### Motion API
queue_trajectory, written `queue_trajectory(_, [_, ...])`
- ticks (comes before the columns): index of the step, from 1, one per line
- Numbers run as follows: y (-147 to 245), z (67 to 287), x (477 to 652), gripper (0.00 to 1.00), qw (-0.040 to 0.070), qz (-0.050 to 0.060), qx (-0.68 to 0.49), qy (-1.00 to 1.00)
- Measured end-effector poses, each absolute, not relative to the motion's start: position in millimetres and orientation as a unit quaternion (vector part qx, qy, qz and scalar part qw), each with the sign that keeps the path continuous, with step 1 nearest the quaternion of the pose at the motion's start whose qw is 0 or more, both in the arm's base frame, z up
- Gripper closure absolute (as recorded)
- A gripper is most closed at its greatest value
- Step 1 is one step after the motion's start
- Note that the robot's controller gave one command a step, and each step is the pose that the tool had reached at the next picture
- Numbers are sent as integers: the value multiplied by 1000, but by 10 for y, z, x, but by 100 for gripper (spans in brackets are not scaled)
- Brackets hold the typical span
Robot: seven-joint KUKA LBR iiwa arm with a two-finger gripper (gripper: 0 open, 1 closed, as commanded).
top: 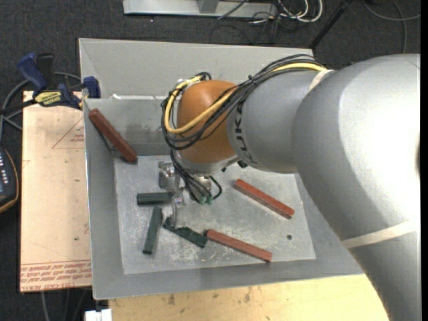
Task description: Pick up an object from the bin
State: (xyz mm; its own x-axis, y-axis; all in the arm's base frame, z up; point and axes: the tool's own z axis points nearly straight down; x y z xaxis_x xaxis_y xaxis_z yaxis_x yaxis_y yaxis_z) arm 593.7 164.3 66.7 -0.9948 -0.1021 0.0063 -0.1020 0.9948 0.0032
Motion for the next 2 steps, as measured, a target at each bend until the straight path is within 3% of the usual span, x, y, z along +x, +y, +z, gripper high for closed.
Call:
queue_trajectory(1, [1605,730,5996,100,-4,-2,46,-999])
queue_trajectory(2, [1683,1600,6088,100,-5,-1,139,-990])
